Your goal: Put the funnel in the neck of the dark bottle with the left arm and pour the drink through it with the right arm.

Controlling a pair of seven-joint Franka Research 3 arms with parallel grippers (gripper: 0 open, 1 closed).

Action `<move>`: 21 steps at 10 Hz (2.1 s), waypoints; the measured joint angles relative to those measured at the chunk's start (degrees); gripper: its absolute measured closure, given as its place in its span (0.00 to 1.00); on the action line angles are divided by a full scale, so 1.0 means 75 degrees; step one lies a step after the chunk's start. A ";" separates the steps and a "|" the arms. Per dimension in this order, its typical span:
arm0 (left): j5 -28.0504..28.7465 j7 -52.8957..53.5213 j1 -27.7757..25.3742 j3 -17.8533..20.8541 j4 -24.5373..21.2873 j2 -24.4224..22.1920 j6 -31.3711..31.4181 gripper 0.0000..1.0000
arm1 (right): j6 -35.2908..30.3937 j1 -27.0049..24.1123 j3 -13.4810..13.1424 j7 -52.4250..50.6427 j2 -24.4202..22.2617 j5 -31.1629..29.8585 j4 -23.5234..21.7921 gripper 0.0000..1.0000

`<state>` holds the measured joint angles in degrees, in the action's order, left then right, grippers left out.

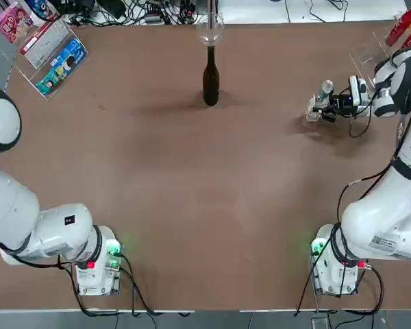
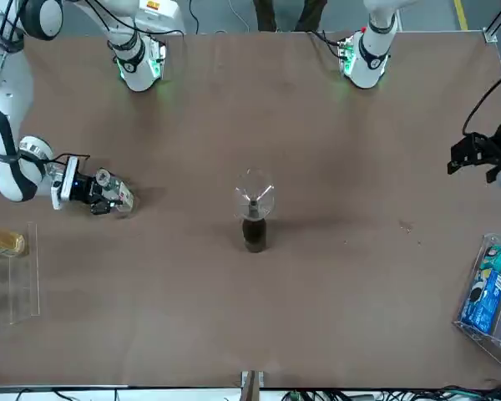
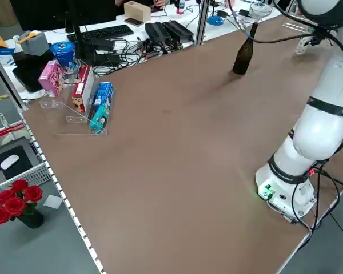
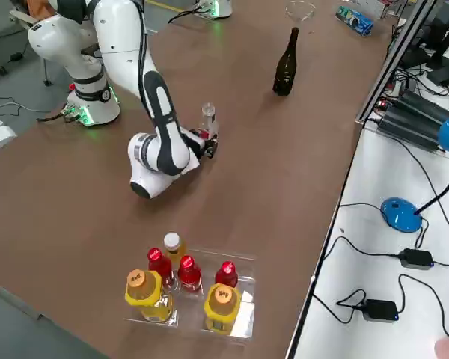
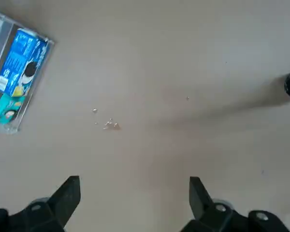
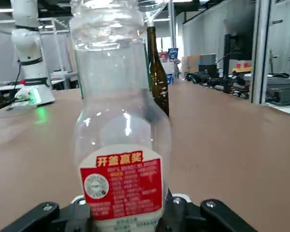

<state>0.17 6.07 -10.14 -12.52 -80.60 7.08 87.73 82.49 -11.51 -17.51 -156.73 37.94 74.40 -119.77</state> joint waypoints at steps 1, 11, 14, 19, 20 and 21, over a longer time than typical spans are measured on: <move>-0.0002 -0.0285 0.0620 0.0625 -0.0242 -0.0272 0.0000 0.02 | -0.0025 -0.0020 -0.0032 -0.0011 0.0007 0.0119 -0.0128 0.58; -0.0284 -0.0519 0.1636 0.1905 -0.1274 -0.1310 0.0131 0.02 | 0.0001 0.0272 -0.0004 -0.0050 0.0394 0.0757 0.0067 0.56; -0.0285 -0.0555 0.1636 0.1905 -0.1015 -0.0999 0.0167 0.02 | -0.0005 0.0294 0.0027 -0.0079 0.0695 0.0791 0.0364 0.56; -0.0285 -0.0767 0.1647 0.1904 -0.0510 -0.0623 0.0170 0.02 | -0.0013 0.0302 0.0039 -0.0081 0.0731 0.0816 0.0444 0.43; -0.0285 -0.0768 0.1647 0.1904 -0.0510 -0.0622 0.0169 0.02 | -0.0015 0.0301 0.0039 -0.0081 0.0731 0.0819 0.0447 0.36; -0.0285 -0.0768 0.1647 0.1903 -0.0510 -0.0622 0.0169 0.02 | -0.0025 0.0302 0.0039 -0.0081 0.0732 0.0821 0.0447 0.31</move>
<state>-1.97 0.32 2.20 1.75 -84.43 2.42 89.00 82.30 -9.25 -17.21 -157.34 43.42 80.55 -116.42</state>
